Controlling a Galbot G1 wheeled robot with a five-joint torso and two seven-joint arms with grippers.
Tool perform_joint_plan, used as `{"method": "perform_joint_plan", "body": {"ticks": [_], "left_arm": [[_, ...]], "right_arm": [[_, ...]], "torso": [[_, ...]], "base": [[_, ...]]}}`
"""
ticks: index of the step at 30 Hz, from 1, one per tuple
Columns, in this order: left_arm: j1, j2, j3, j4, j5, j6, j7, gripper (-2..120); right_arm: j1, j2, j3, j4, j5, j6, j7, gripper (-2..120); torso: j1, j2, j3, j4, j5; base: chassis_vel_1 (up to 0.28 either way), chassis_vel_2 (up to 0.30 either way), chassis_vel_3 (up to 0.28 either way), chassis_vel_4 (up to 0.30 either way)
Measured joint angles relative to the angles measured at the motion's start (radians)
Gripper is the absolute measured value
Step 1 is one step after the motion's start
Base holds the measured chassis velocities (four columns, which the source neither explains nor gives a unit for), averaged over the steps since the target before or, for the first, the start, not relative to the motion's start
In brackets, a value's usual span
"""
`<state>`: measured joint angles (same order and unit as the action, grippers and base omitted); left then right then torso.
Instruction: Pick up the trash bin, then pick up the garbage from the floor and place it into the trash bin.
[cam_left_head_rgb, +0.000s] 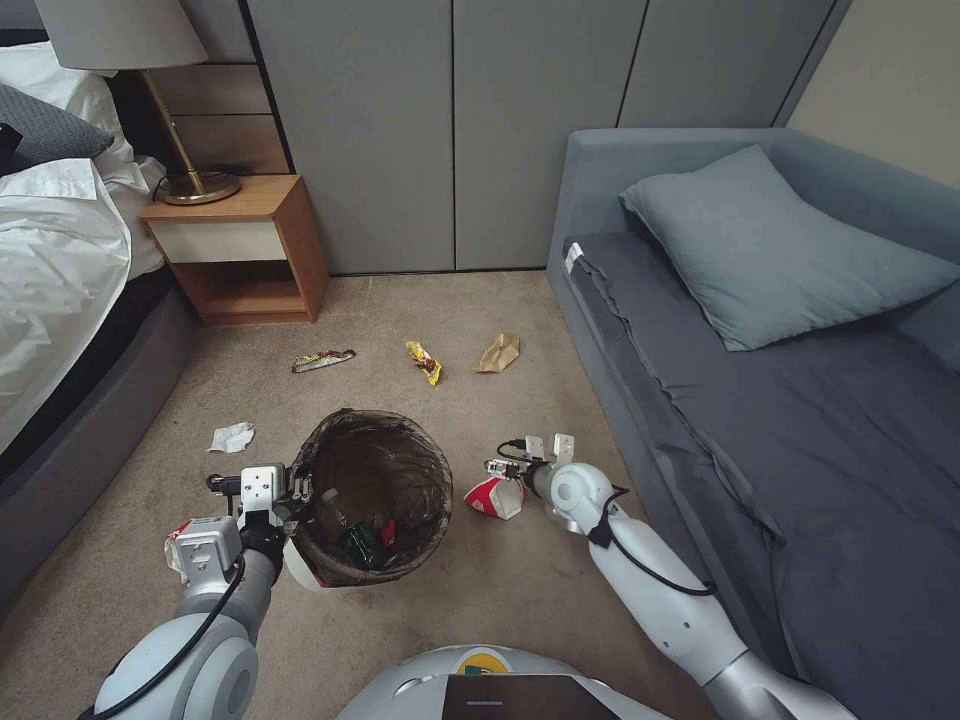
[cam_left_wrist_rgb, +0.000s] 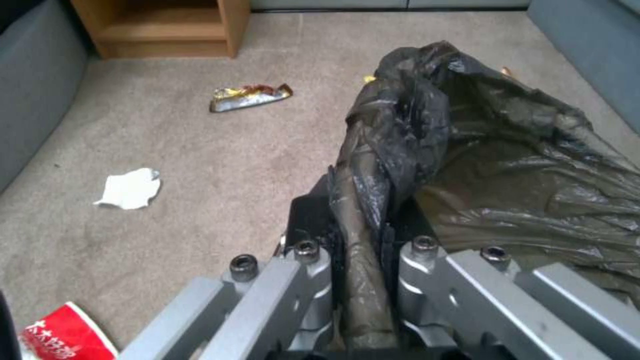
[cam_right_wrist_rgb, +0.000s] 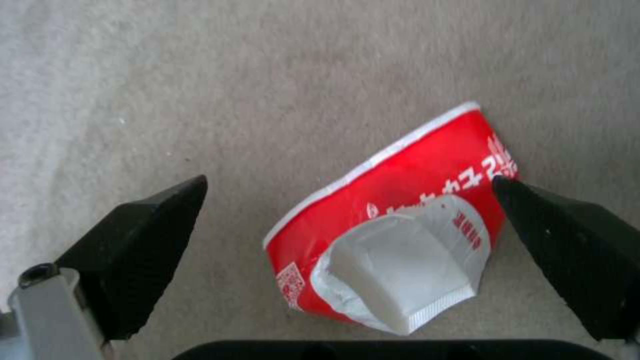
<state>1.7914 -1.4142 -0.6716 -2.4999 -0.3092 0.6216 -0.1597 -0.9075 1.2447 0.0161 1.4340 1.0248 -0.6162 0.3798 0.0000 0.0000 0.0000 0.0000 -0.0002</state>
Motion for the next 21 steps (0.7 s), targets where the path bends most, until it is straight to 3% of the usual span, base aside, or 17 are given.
{"method": "perform_joint_plan", "body": {"ticks": [11, 21], "left_arm": [[-0.010, 0.003, 0.002, 0.000, -0.015, 0.000, 0.004, 7], [-0.013, 0.004, 0.003, 0.000, -0.017, 0.000, 0.004, 7]], "right_arm": [[0.028, 0.074, -0.036, -0.094, 0.014, 0.000, 0.168, 100], [0.045, 0.113, -0.044, -0.151, 0.026, 0.016, 0.254, 100]], "torso": [[0.000, 0.000, 0.000, 0.0000, 0.0002], [0.000, 0.000, 0.000, -0.0001, 0.0001]], "base": [[0.000, 0.000, 0.000, 0.000], [0.000, 0.000, 0.000, 0.000]]}}
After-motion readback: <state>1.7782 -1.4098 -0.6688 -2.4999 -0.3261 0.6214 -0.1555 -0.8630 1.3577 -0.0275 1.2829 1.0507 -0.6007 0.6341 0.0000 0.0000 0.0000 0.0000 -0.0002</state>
